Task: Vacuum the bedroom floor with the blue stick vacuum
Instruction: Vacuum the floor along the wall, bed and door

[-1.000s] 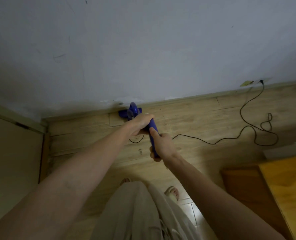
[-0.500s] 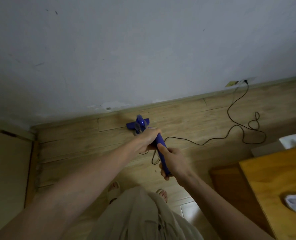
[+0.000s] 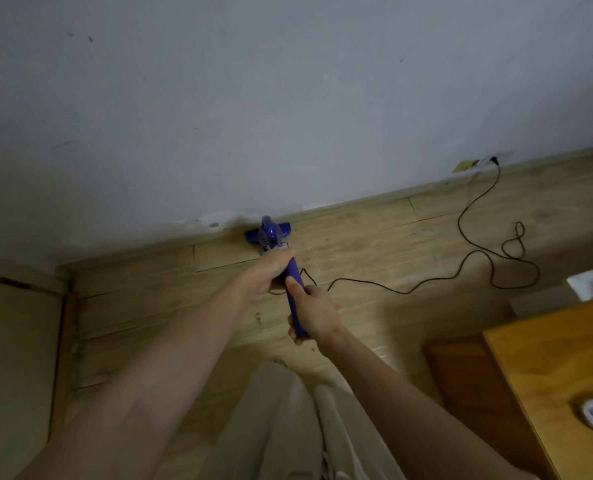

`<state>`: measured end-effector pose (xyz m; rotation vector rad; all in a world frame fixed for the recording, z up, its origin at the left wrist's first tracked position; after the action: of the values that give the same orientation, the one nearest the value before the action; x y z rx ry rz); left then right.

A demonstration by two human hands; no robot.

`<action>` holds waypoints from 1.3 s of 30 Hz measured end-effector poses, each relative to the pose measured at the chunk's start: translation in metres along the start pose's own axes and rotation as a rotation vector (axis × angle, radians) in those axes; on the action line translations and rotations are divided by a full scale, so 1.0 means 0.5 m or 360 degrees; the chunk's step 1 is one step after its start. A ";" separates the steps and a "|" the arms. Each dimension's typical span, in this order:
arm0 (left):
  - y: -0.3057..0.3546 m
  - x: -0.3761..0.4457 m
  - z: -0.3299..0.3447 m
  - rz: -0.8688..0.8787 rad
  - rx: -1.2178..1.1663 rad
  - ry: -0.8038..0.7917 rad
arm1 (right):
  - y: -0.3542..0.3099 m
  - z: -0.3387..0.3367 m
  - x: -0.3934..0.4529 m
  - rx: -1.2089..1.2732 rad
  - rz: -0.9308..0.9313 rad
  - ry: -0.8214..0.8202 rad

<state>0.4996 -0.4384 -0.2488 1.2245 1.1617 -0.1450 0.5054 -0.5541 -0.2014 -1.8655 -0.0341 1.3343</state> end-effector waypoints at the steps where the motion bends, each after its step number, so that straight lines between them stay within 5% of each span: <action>1: 0.008 0.005 -0.011 -0.0003 -0.0013 0.0006 | -0.013 0.003 0.004 -0.0004 0.0003 -0.0003; 18: -0.016 -0.021 -0.023 -0.0210 -0.0067 -0.0164 | -0.056 0.021 -0.093 0.0035 0.0109 -0.0079; 39: 0.014 0.010 -0.006 -0.0077 -0.0003 -0.0064 | -0.049 -0.007 -0.040 -0.0031 0.0092 0.0018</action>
<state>0.5045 -0.4309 -0.2475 1.1874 1.1566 -0.2037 0.5094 -0.5491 -0.1705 -1.9033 0.0131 1.3670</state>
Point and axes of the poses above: each hand's wrist, its own x-axis towards the middle knuckle, its own z-axis out of the palm, y = z × x, the point moved 9 cm from there along x, towards the middle knuckle, and after that the axes turned 5 degrees about z, right-handed, at the moved point
